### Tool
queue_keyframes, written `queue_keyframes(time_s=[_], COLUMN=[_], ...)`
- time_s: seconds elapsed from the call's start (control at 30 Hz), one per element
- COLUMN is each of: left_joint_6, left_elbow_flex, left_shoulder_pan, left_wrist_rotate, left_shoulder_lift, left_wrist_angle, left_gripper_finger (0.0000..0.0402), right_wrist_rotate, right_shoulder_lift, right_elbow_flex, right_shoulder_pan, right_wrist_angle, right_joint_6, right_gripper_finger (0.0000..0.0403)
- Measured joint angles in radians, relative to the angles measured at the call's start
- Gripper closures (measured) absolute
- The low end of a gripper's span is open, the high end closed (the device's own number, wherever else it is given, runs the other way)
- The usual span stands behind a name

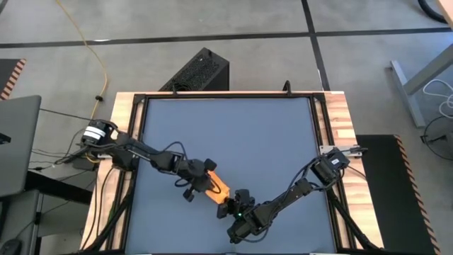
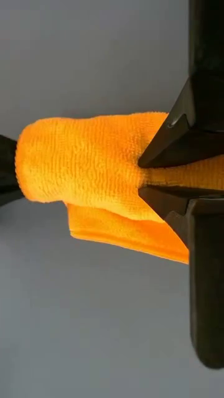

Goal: Roll towel
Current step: Roll the yellow microfiber cloth on the table

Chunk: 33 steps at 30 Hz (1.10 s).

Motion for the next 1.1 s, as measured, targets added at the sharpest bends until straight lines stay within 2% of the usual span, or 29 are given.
queue_keyframes(time_s=[0.2, 0.53, 0.73, 0.83, 0.93, 1.0, 1.1], left_joint_6=[-0.004, 0.002, 0.003, 0.002, -0.012, -0.02, -0.027], left_elbow_flex=[0.0, 0.001, 0.002, 0.002, 0.002, 0.002, 0.002], left_shoulder_pan=[0.01, 0.01, 0.016, 0.034, 0.058, 0.078, 0.108], left_wrist_rotate=[0.025, 0.028, 0.043, 0.068, 0.104, 0.132, 0.177], left_shoulder_lift=[-0.001, -0.002, -0.002, -0.002, -0.002, -0.002, -0.002], left_wrist_angle=[-0.005, -0.003, 0.004, 0.004, 0.004, 0.004, 0.004], left_gripper_finger=[0.0352, 0.0352, 0.0352, 0.0352, 0.0352, 0.0352, 0.0352], right_wrist_rotate=[-0.019, -0.088, -0.086, -0.081, -0.026, 0.011, 0.031], right_shoulder_lift=[-0.042, -0.087, -0.111, -0.155, -0.196, -0.206, -0.19], right_elbow_flex=[-0.001, -0.002, -0.002, -0.002, -0.001, 0.001, 0.001], right_shoulder_pan=[0.0, 0.011, 0.018, 0.027, 0.039, 0.039, 0.024], right_wrist_angle=[-0.059, -0.145, -0.16, -0.18, -0.18, -0.142, -0.03], right_joint_6=[-0.009, -0.049, -0.129, -0.22, -0.364, -0.536, -0.916], right_gripper_finger=[0.0314, 0.0226, 0.0197, 0.0192, 0.0193, 0.0194, 0.0195])
